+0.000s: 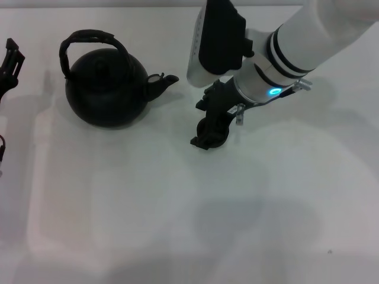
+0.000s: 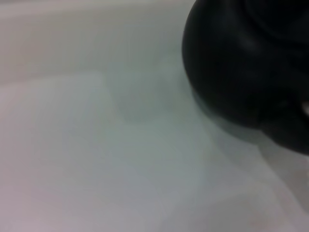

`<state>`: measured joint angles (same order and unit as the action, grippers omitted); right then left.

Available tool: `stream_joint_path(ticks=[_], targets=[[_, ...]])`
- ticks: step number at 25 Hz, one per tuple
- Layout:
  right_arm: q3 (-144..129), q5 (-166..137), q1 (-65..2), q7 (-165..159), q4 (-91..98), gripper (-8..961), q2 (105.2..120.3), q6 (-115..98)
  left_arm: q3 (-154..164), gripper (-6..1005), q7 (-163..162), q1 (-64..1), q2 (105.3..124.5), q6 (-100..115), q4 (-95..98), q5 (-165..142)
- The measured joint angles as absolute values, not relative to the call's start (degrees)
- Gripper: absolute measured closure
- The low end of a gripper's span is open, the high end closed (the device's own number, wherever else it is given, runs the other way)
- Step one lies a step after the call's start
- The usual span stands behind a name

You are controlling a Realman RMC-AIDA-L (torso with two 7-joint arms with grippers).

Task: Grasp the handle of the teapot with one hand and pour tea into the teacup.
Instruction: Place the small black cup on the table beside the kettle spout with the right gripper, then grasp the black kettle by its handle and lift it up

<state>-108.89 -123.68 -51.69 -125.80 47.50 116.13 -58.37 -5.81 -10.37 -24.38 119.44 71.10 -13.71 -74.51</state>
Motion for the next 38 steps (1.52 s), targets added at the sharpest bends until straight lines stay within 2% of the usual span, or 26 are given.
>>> stream_joint_path(ticks=[6,16,22,24,27,32,38], targets=[[-102.5,-121.2,-48.7,-124.9,48.1,102,116.0,-57.8,-5.9,108,-10.1,-24.3,119.44,71.4,-13.7,-74.5],[-66.1,-111.3,-40.5,-119.7,43.4,109,115.49,-66.6,-5.5,109,-9.9,-24.2,119.44,71.7,-13.7,-74.7],[-40.4,-88.3,-36.3,-109.8,24.6,112,113.62,-76.4,-5.5,108,-9.7,-24.1,119.52,72.4,-13.8,-74.7],[-35.8,-81.8,-33.7,-103.6,21.0,112,114.18,-77.7,-5.4,108,-9.7,-24.1,119.53,72.4,-13.8,-74.7],[-33.0,-69.0,-29.1,-86.6,16.9,112,115.96,-79.7,-5.3,109,-9.7,-24.0,119.54,72.4,-13.9,-74.6],[-32.4,-54.8,-28.9,-43.7,0.9,112,116.19,-88.5,-5.2,109,-9.7,-22.9,119.56,72.5,-14.1,-74.7],[-24.5,-53.9,-31.7,-10.0,-7.7,112,116.27,-80.8,-0.4,108,-9.9,-21.5,119.49,74.5,-14.3,-74.8]])
